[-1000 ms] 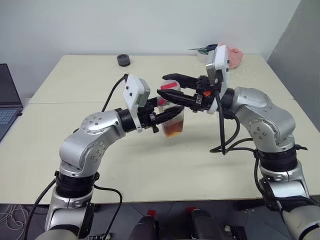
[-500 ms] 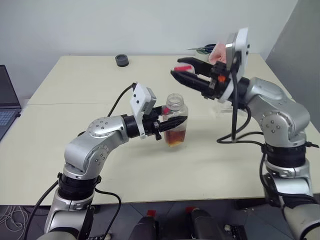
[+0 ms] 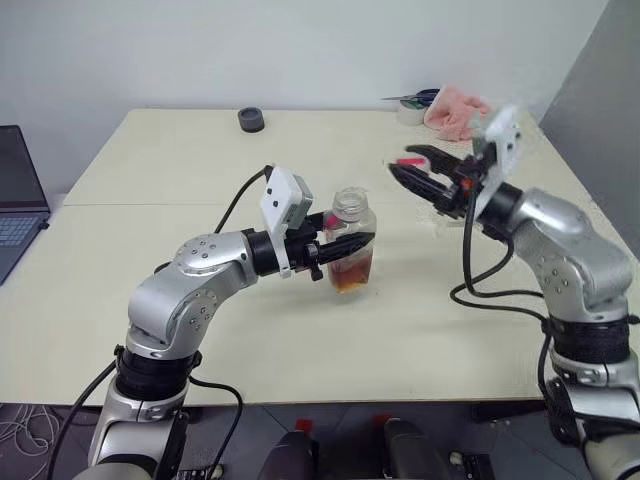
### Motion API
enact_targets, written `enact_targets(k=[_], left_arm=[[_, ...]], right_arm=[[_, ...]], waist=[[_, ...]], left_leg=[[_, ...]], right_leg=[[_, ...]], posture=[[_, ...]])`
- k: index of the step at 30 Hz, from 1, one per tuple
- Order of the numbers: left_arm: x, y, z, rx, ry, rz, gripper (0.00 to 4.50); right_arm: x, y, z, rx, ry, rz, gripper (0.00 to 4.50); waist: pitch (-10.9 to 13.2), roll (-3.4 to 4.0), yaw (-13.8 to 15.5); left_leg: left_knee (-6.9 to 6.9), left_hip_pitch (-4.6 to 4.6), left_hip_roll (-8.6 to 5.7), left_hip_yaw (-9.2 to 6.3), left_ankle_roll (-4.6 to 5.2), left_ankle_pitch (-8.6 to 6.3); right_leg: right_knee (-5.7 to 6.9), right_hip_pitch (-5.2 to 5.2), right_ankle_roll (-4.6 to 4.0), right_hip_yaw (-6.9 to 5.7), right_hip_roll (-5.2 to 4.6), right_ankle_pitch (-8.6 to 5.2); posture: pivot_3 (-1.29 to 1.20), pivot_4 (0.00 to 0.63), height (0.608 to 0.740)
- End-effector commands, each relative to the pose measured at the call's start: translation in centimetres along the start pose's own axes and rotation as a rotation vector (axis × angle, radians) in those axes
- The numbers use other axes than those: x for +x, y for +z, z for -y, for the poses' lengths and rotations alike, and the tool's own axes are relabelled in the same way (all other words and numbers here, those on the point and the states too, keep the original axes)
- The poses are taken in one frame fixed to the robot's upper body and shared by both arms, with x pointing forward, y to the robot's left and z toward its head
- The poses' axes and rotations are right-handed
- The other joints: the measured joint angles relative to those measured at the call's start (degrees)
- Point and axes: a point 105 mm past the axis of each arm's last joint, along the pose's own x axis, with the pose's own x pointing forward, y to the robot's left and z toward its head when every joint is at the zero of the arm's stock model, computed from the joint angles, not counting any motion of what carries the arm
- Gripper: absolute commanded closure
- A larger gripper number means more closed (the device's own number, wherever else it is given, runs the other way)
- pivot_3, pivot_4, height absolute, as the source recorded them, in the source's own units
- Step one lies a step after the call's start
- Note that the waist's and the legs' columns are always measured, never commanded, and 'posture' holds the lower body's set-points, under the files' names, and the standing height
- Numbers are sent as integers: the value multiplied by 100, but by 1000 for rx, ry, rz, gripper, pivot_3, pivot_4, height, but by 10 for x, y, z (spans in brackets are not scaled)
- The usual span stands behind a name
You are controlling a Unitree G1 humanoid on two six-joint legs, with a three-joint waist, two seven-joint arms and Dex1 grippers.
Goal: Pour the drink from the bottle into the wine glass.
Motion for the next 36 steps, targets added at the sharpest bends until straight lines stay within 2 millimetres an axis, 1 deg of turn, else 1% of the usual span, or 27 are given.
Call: enact_targets(k=[1, 2, 4, 7, 10, 14, 16, 19, 20, 21, 22, 27, 29, 31, 34, 35, 36], left_arm=[[-3, 14, 4, 46, -4, 43, 2576], [-3, 14, 5, 45, -5, 43, 2576], [-1, 14, 5, 43, -9, 46, 2576], [2, 15, 6, 43, -19, 51, 2576], [3, 16, 6, 44, -27, 54, 2576], [2, 16, 7, 47, -29, 52, 2576], [2, 17, 7, 49, -29, 52, 2576], [1, 17, 7, 50, -27, 51, 2576], [1, 17, 7, 50, -26, 51, 2576], [1, 16, 7, 49, -25, 51, 2576], [1, 16, 7, 50, -25, 51, 2576], [1, 16, 8, 49, -24, 52, 2576], [1, 16, 8, 49, -24, 52, 2576], [1, 16, 7, 49, -24, 52, 2576], [1, 17, 3, 53, -10, 52, 2576], [1, 17, 0, 55, 3, 54, 2576], [2, 18, -4, 60, 27, 56, 2576]], right_arm=[[-32, -40, 32, -66, -293, -81, 2646], [-42, -60, 31, -42, -342, -127, 2646], [-55, -96, 23, 19, -396, -213, 2646], [-66, -134, 13, 128, -480, -295, 2646], [-71, -157, 13, 164, -563, -344, 2646], [-73, -171, 14, 168, -631, -365, 2646], [-75, -176, 13, 173, -641, -376, 1992], [-75, -176, 8, 164, -618, -372, 1093], [-74, -175, 7, 158, -612, -370, 671], [-74, -175, 6, 152, -608, -369, 401], [-74, -174, 6, 146, -606, -369, 36], [-73, -169, 2, 91, -575, -364, 10], [-70, -162, -1, 98, -535, -331, 10], [-65, -146, -5, 71, -464, -268, 10], [-58, -120, -16, -62, -294, -211, 10], [-57, -113, -21, -67, -247, -195, 10], [-54, -102, -28, -22, -191, -166, 10]], waist=[[0, 0, 8], [0, 0, 5], [1, 2, -12], [4, 8, -58], [3, 9, -58], [3, 8, -37], [1, 6, -34], [0, 5, -33], [0, 5, -33], [0, 5, -32], [0, 5, -31], [0, 5, -29], [1, 5, -29], [1, 5, -28], [4, 10, -30], [4, 10, -32], [4, 9, -35]], left_leg=[[0, -1, -1, 2, 0, 0], [0, -1, -1, 7, 0, 0], [-1, 1, 1, 10, -1, 0], [-3, 10, 7, 21, -1, 0], [0, 16, 7, 26, 0, 1], [4, 24, 6, 23, 0, 1], [7, 23, 5, 23, 0, 1], [7, 23, 5, 19, 0, 1], [7, 23, 6, 18, 0, 1], [7, 23, 5, 17, 0, 1], [7, 23, 5, 16, 0, 1], [6, 22, 5, 16, 0, 1], [5, 22, 5, 16, 0, 1], [4, 21, 6, 15, 0, 1], [4, 19, 4, 18, 0, 1], [4, 19, 4, 21, 0, 1], [4, 19, 5, 20, 0, 1]], right_leg=[[1, -1, 0, 1, 0, 0], [2, -3, 0, 7, 0, 0], [6, -4, 0, 11, 1, 0], [14, -7, 0, 21, 9, 0], [22, -6, -1, 19, 14, 0], [19, 8, 1, 16, 17, 1], [18, 9, 2, 17, 17, 2], [17, 11, 2, 17, 17, 2], [18, 11, 2, 17, 17, 2], [17, 11, 2, 17, 17, 2], [17, 11, 2, 17, 17, 2], [15, 11, 2, 17, 17, 2], [15, 11, 2, 16, 17, 2], [14, 11, 2, 16, 17, 2], [13, 9, 2, 15, 17, 1], [14, 8, 3, 14, 17, 1], [14, 8, 3, 13, 17, 1]], posture=[[0, 150, 740], [0, 150, 740], [0, 150, 740], [0, 150, 740], [0, 150, 740], [0, 150, 740], [0, 150, 740], [0, 150, 740], [0, 150, 740], [0, 150, 740], [0, 150, 740], [0, 150, 740], [0, 150, 740], [0, 150, 740], [0, 150, 740], [0, 150, 740], [0, 150, 740]])
